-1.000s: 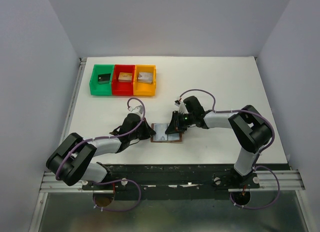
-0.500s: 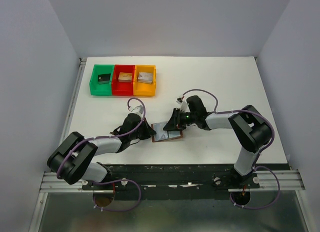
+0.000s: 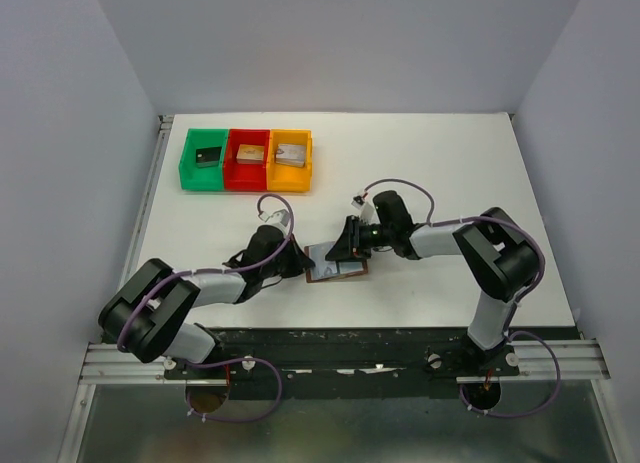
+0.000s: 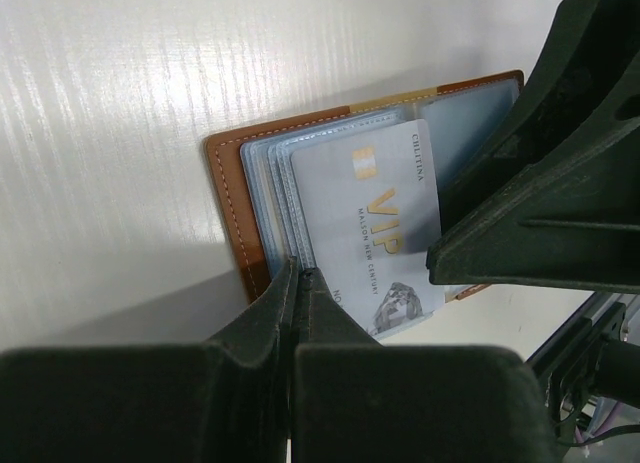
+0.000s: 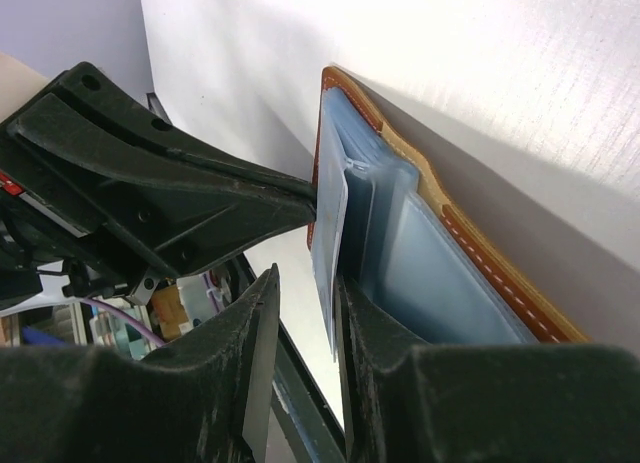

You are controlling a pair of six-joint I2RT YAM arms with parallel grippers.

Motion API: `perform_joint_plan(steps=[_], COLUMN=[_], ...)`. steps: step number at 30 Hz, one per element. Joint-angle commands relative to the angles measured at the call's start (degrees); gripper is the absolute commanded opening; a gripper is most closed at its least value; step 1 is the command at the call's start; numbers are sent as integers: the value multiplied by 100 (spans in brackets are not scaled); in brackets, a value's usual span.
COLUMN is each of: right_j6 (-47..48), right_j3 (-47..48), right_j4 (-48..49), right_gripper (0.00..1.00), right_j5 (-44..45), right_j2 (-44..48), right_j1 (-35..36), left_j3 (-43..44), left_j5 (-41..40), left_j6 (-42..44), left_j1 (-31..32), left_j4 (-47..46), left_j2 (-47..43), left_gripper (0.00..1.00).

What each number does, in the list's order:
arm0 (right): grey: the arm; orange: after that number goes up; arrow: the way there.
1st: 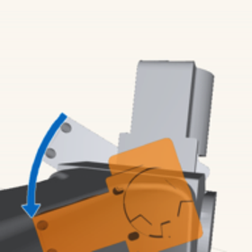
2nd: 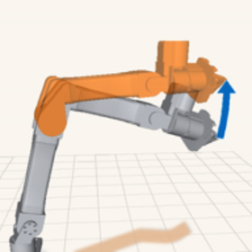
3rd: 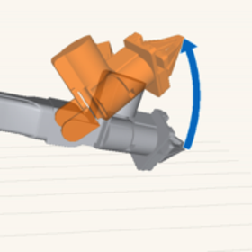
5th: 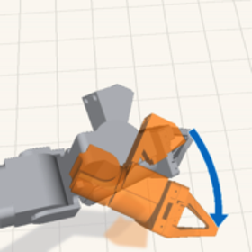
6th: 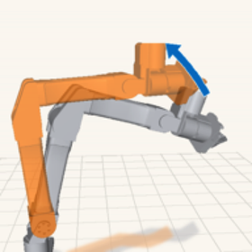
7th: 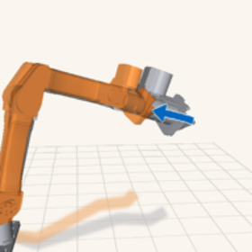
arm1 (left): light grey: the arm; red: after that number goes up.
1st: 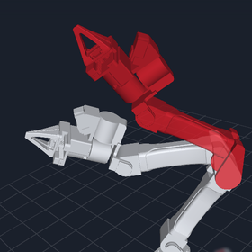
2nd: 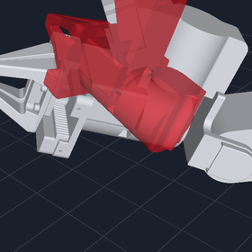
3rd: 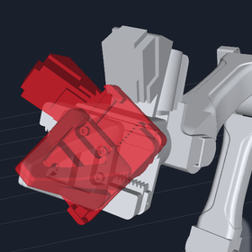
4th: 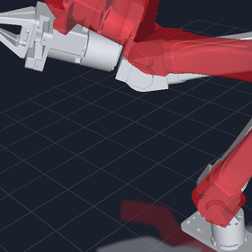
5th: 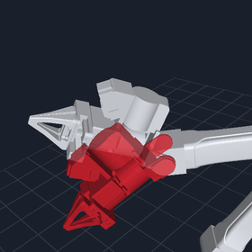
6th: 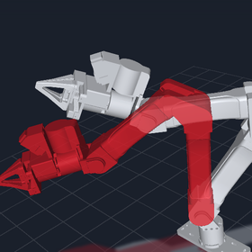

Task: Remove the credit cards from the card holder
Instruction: Remove the credit card from the card holder.

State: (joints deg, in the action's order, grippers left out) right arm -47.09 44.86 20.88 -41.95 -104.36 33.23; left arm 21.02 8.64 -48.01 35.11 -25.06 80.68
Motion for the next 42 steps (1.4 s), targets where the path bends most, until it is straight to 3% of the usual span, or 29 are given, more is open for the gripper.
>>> perform_joint_plan(steps=[1, 15, 24, 42], right_j6=[42, 103, 402, 367], right_j3=[172, 278, 286, 190], right_j4=[-14, -172, -691, -752], right_gripper=[36, 36, 34, 29], right_j5=[-322, -349, -138, -32], right_j2=[-190, -322, -41, 249], right_j1=[25, 34, 17, -36], left_j3=[-19, 105, 131, 17], left_j5=[111, 129, -29, -170], left_j6=[151, 231, 116, -86], left_j1=[127, 206, 206, 83], left_j4=[441, 458, 678, 889], left_j2=[298, 387, 404, 457], left_gripper=[0, 0, 0, 0])
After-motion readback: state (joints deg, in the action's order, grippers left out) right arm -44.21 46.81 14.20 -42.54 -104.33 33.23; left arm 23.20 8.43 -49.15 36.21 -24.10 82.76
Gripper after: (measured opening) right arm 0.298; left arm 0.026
